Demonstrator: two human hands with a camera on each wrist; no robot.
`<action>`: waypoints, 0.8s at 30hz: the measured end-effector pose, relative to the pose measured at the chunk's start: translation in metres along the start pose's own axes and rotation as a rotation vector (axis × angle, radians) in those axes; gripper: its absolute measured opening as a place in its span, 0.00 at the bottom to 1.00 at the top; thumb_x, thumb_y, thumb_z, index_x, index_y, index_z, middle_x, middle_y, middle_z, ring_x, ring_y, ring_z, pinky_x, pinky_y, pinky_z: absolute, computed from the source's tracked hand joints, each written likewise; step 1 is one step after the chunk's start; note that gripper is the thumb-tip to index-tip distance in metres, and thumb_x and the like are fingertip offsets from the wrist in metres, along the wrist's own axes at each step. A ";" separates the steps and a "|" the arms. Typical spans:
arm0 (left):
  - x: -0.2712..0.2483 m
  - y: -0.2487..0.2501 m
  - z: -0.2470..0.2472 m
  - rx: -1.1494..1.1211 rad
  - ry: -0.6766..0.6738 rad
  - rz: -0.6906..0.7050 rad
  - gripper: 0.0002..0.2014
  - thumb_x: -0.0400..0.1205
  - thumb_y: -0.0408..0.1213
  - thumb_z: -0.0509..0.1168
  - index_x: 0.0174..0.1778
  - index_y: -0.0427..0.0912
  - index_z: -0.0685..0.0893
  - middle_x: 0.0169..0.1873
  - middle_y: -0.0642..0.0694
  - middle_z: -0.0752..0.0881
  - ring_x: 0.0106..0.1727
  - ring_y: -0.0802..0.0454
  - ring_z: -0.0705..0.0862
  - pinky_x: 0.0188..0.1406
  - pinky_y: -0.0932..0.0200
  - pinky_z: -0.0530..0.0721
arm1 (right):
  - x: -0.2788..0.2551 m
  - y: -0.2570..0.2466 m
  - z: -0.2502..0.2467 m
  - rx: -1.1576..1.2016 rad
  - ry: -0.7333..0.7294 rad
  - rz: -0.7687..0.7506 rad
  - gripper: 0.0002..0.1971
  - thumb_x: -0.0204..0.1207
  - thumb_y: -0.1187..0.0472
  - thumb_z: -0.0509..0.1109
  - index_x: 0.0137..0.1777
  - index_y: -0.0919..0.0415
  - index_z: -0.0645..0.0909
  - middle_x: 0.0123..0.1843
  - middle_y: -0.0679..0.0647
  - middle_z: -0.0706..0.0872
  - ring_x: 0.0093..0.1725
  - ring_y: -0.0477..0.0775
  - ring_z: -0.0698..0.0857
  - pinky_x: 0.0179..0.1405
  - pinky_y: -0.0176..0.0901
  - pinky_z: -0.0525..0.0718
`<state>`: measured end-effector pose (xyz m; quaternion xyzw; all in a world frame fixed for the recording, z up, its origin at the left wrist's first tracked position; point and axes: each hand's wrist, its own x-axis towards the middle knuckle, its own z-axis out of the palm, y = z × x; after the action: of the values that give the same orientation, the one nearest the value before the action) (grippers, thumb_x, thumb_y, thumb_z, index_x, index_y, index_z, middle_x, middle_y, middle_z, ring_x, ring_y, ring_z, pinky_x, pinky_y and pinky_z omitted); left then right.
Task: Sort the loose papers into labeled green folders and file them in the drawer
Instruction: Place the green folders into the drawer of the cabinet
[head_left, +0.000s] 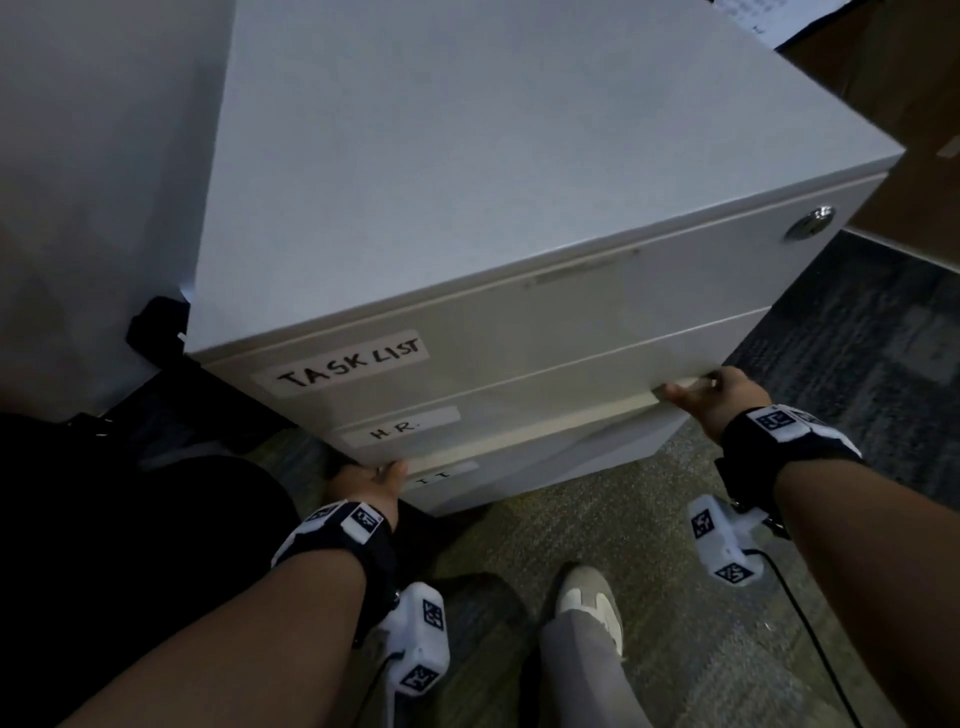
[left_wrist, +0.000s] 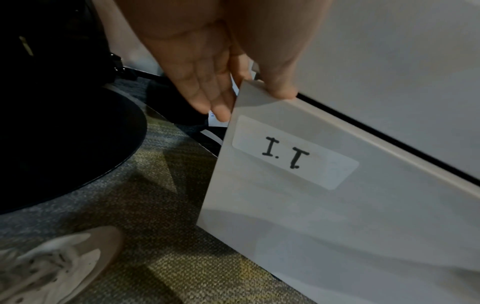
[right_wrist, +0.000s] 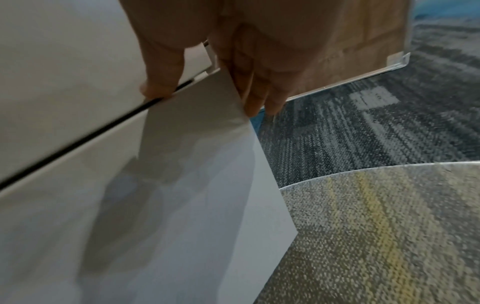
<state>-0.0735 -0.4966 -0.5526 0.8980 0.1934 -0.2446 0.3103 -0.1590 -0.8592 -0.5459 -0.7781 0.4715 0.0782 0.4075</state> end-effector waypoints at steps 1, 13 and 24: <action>-0.004 -0.001 -0.001 0.023 0.000 0.009 0.23 0.81 0.49 0.66 0.59 0.29 0.83 0.58 0.33 0.85 0.59 0.36 0.83 0.56 0.53 0.78 | 0.000 0.002 0.000 -0.007 0.006 0.022 0.35 0.71 0.46 0.76 0.74 0.62 0.70 0.71 0.63 0.78 0.66 0.66 0.79 0.62 0.53 0.78; -0.061 -0.024 -0.007 0.329 0.003 0.082 0.22 0.81 0.51 0.66 0.52 0.32 0.84 0.46 0.36 0.86 0.44 0.41 0.82 0.42 0.56 0.76 | -0.037 0.048 -0.004 -0.241 0.047 0.052 0.38 0.69 0.41 0.75 0.73 0.63 0.72 0.67 0.65 0.81 0.62 0.66 0.81 0.59 0.55 0.79; -0.114 0.008 0.023 0.777 -0.342 0.456 0.27 0.79 0.32 0.66 0.75 0.47 0.69 0.72 0.44 0.74 0.70 0.43 0.76 0.69 0.51 0.75 | -0.124 0.022 0.033 -0.605 -0.181 -0.552 0.17 0.77 0.51 0.70 0.65 0.48 0.82 0.73 0.48 0.76 0.70 0.53 0.75 0.71 0.43 0.71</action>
<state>-0.1692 -0.5399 -0.5011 0.9139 -0.1680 -0.3688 0.0249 -0.2350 -0.7574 -0.5169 -0.9498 0.1632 0.1692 0.2062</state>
